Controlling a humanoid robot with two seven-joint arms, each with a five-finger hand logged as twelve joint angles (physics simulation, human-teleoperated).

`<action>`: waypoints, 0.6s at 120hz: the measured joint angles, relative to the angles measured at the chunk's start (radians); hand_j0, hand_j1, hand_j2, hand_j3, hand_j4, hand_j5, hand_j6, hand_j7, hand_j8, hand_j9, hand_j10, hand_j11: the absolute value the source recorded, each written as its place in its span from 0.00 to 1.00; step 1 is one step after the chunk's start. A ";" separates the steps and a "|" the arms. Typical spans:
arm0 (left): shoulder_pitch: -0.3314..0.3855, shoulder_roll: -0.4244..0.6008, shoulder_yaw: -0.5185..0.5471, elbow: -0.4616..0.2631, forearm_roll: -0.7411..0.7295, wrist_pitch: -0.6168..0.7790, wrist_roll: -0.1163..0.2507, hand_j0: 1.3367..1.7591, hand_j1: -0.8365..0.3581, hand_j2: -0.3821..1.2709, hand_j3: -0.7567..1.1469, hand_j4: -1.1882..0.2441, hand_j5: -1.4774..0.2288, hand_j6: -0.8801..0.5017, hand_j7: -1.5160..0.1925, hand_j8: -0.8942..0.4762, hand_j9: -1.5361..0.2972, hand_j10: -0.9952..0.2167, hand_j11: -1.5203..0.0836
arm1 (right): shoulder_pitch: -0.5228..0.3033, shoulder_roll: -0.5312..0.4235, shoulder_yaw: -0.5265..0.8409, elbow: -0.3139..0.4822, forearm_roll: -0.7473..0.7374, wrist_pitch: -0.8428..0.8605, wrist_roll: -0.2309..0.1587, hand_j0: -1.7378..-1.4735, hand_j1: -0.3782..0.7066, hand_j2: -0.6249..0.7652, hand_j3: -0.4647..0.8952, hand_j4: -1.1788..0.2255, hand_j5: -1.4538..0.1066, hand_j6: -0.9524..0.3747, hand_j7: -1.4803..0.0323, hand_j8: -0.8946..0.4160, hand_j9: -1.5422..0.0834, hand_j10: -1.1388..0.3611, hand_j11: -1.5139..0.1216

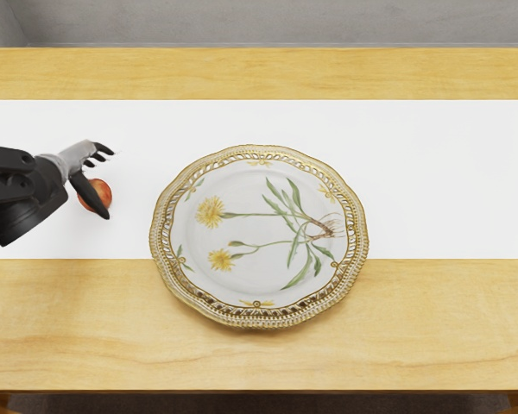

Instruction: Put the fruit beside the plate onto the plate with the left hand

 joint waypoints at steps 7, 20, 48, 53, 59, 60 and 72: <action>0.004 -0.001 0.006 -0.004 -0.002 0.022 0.001 0.76 0.77 0.26 0.40 0.67 0.69 0.47 0.72 0.49 0.68 0.64 0.77 | 0.000 0.000 0.000 0.000 0.000 0.000 0.000 0.30 0.03 0.45 0.34 0.84 0.93 0.72 0.98 0.68 0.95 0.76 0.93; 0.019 -0.012 0.014 -0.008 -0.003 0.041 0.002 0.76 0.73 0.26 0.40 0.65 0.67 0.45 0.69 0.46 0.65 0.60 0.74 | 0.000 0.000 0.000 0.000 0.000 0.000 0.000 0.30 0.03 0.45 0.34 0.84 0.93 0.72 0.98 0.68 0.95 0.76 0.93; 0.045 -0.035 0.012 0.017 -0.004 0.059 0.005 0.76 0.62 0.28 0.40 0.57 0.58 0.37 0.60 0.38 0.57 0.51 0.65 | 0.000 0.000 0.000 0.000 0.000 0.000 0.000 0.30 0.03 0.45 0.34 0.84 0.93 0.72 0.98 0.68 0.95 0.76 0.93; 0.045 -0.035 0.011 0.020 -0.004 0.061 0.006 0.76 0.60 0.28 0.40 0.56 0.57 0.35 0.59 0.37 0.56 0.50 0.63 | 0.000 0.000 0.000 0.000 0.000 0.000 0.000 0.30 0.03 0.45 0.34 0.84 0.93 0.72 0.98 0.68 0.95 0.76 0.93; 0.045 -0.035 0.010 0.023 -0.004 0.063 0.006 0.76 0.58 0.28 0.40 0.54 0.55 0.34 0.57 0.35 0.55 0.48 0.61 | 0.000 0.000 0.000 0.000 0.000 0.000 0.000 0.30 0.03 0.45 0.34 0.84 0.93 0.72 0.98 0.68 0.95 0.76 0.93; 0.045 -0.035 0.010 0.023 -0.004 0.063 0.006 0.76 0.58 0.28 0.40 0.54 0.55 0.34 0.57 0.35 0.54 0.48 0.61 | 0.000 0.000 0.000 0.000 0.000 0.000 0.000 0.30 0.03 0.45 0.34 0.84 0.93 0.72 0.98 0.68 0.95 0.76 0.93; 0.047 -0.036 0.009 0.027 -0.005 0.064 0.007 0.76 0.54 0.29 0.40 0.51 0.52 0.31 0.54 0.32 0.51 0.44 0.58 | 0.000 0.000 0.000 0.000 0.000 0.000 0.000 0.30 0.03 0.45 0.34 0.84 0.93 0.72 0.98 0.68 0.95 0.76 0.93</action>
